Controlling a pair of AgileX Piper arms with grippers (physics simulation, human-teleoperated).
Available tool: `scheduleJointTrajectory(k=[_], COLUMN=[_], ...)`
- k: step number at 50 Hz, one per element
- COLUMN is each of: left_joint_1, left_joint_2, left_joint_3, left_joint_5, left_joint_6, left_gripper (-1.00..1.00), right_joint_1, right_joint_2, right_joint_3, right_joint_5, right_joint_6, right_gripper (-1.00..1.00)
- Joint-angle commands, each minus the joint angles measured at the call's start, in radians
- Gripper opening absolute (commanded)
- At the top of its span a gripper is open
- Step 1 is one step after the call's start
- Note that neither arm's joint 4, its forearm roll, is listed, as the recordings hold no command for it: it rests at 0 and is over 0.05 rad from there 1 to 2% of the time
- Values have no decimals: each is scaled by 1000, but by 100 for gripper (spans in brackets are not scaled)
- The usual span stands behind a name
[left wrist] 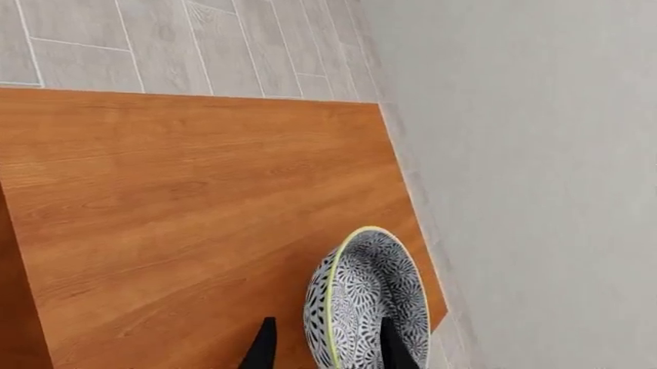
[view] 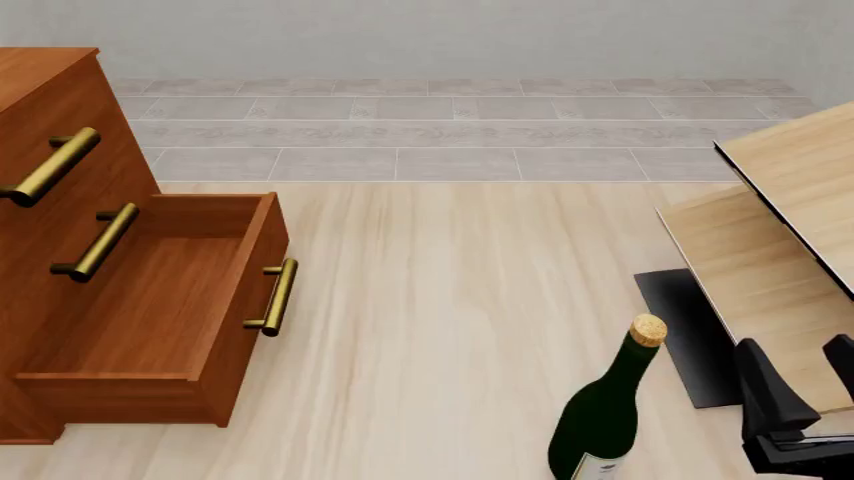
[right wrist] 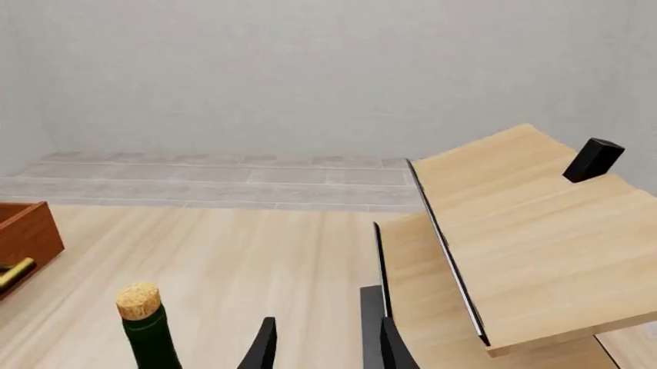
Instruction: Put the bowl on top of the cabinet.
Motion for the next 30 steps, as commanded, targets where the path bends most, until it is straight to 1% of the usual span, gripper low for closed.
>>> scheduleJointTrajectory(k=[1,9,13,16,20,24,30], left_joint_1=[-9,10,20,12,5,-2,-13], left_joint_2=[-5,-43,-66,-82,-101,-114,-141], left_joint_3=[-27,-50,-77,-92,-135,-159,-245], left_joint_5=[34,70,90,106,131,144,199], left_joint_6=[-3,-3,-3,-16,-21,-32,-33], left_gripper=[100,100,100,100,100,100,100], right_joint_1=[0,2,3,4,4,5,6], right_joint_2=[0,-11,-22,-27,-32,-38,-42], right_joint_3=[0,0,0,0,0,0,0], right_joint_5=[-1,9,20,25,29,35,38], right_joint_6=[2,1,0,-2,-3,-3,-3], right_gripper=[100,100,100,100,100,100,100])
